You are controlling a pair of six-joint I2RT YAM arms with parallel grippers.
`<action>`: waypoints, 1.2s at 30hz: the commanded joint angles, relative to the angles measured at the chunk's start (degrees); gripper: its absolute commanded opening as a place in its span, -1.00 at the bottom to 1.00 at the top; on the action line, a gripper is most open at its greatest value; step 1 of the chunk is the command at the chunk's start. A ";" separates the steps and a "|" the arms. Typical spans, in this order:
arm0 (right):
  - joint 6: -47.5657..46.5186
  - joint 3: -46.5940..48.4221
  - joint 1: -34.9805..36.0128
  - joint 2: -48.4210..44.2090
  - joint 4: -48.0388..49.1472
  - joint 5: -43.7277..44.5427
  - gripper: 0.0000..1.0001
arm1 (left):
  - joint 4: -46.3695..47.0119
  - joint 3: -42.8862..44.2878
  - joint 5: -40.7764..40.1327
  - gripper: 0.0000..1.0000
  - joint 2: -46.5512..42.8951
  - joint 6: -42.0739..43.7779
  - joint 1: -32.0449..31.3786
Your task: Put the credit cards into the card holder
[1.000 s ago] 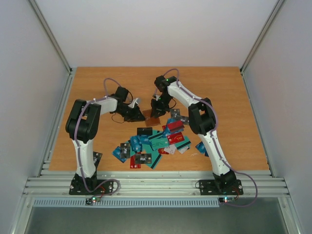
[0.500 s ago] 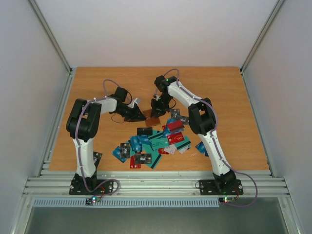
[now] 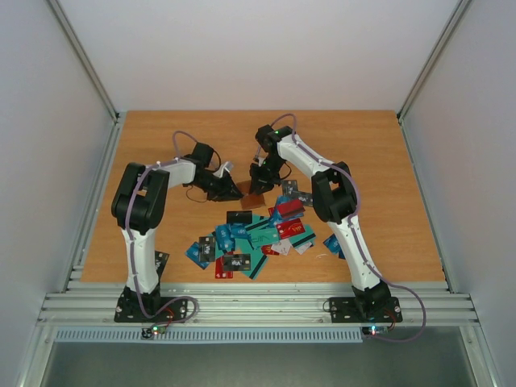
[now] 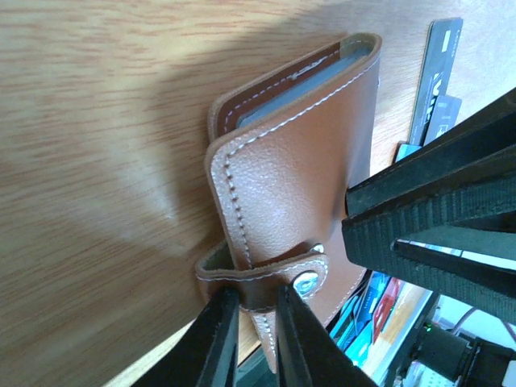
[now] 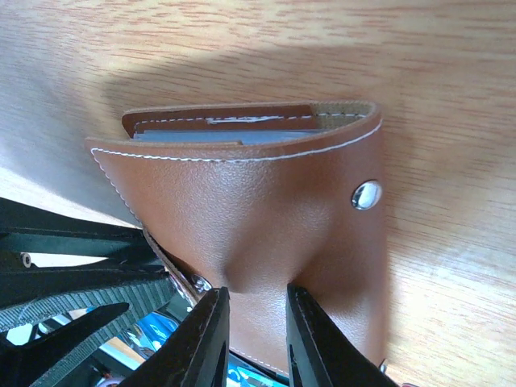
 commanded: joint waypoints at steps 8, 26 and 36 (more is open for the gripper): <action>2.65 -3.37 2.60 7.02 2.21 3.89 -0.57 | 10.60 0.97 6.54 -0.59 -2.16 -5.15 -4.03; 2.39 -3.42 2.76 7.24 2.14 3.82 -0.57 | 8.32 0.25 5.25 -0.48 -9.12 -7.43 -3.68; 2.58 -3.98 3.13 7.28 2.49 4.05 -0.60 | 3.24 0.82 2.55 -0.49 -8.31 -3.05 -3.68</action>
